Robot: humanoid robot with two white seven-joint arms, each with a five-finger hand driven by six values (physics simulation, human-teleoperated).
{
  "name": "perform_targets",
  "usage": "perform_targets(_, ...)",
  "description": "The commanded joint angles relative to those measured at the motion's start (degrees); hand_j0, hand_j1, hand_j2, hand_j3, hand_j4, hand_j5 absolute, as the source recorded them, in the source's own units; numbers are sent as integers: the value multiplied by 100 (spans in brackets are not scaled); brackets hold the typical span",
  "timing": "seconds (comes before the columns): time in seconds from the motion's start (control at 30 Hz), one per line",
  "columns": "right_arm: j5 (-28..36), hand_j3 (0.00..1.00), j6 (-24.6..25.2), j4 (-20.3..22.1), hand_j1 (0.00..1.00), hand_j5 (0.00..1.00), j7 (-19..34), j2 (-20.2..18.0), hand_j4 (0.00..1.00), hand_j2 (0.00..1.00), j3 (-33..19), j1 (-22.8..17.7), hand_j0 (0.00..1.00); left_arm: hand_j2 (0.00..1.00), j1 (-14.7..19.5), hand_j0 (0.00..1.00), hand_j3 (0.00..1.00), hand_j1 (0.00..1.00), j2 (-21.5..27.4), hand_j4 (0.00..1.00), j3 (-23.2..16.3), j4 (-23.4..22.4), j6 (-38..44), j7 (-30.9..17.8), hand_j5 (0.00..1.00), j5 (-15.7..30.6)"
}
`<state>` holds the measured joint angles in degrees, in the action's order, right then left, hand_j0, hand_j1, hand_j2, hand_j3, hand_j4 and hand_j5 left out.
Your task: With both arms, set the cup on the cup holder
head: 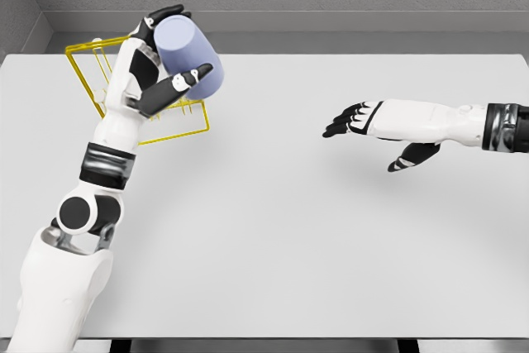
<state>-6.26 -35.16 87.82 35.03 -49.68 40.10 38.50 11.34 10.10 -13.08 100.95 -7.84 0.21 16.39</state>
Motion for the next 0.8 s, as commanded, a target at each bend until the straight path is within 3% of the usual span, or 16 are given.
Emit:
perform_targets(0.0, 37, 100, 16, 7, 100, 100, -3, 2, 100, 100, -2, 0, 100, 69, 0, 69, 69, 69, 9, 69, 16, 4, 72, -3, 69, 4)
perform_targets(0.77, 46, 100, 16, 25, 100, 100, -3, 81, 100, 100, 7, 9, 100, 69, 193, 69, 69, 69, 79, 69, 350, -49, 705, -3, 69, -31)
